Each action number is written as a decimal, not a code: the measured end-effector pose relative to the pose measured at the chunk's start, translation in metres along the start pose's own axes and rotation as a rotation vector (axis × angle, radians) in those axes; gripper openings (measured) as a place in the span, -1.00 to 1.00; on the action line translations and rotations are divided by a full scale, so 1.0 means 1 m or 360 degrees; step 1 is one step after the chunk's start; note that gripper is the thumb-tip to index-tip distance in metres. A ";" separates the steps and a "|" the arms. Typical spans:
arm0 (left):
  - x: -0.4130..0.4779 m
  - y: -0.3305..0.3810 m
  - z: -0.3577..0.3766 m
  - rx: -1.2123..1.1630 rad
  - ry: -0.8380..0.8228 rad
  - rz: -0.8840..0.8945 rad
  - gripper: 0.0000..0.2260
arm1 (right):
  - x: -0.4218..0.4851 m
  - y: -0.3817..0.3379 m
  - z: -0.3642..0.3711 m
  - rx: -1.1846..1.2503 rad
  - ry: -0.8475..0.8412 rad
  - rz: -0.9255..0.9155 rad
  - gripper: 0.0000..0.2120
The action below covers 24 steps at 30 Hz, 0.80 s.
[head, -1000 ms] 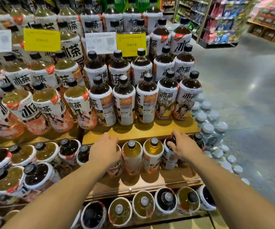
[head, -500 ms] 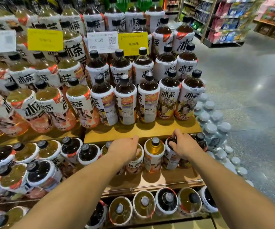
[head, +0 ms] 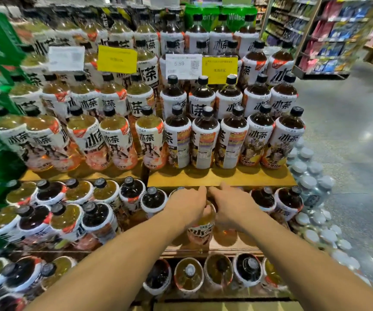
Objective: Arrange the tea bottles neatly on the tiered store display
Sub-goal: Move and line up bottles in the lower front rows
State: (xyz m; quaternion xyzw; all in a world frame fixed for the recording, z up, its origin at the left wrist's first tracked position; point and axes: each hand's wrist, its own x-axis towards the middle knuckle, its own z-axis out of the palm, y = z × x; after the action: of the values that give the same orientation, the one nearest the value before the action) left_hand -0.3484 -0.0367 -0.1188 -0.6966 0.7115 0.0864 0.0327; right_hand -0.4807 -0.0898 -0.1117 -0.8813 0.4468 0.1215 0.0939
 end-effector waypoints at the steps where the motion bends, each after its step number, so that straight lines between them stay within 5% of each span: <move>1: -0.006 -0.003 0.000 0.0003 0.0004 0.0011 -0.70 | 0.002 -0.011 0.005 0.0055 -0.0133 -0.0018 -0.26; 5: -0.032 -0.020 0.006 -0.0020 0.0075 0.0089 -0.70 | -0.001 -0.042 0.015 0.0383 -0.0302 -0.0027 0.04; 13: -0.081 -0.085 0.004 -0.0199 0.0120 0.0071 -0.69 | -0.010 -0.112 -0.001 0.0261 -0.0088 -0.0249 -0.44; 19: -0.122 -0.159 -0.012 -0.0515 0.0374 0.0066 -0.66 | 0.004 -0.164 -0.023 0.0218 0.0025 -0.0268 -0.38; 24: -0.149 -0.251 0.012 -0.0250 0.0359 -0.0374 -0.64 | 0.015 -0.195 -0.023 0.0237 0.0006 -0.0157 -0.24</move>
State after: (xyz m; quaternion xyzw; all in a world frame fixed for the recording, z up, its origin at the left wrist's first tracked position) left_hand -0.0949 0.1085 -0.1252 -0.7806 0.6155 0.0586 -0.0919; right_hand -0.3110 0.0068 -0.0833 -0.8931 0.4109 0.0817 0.1641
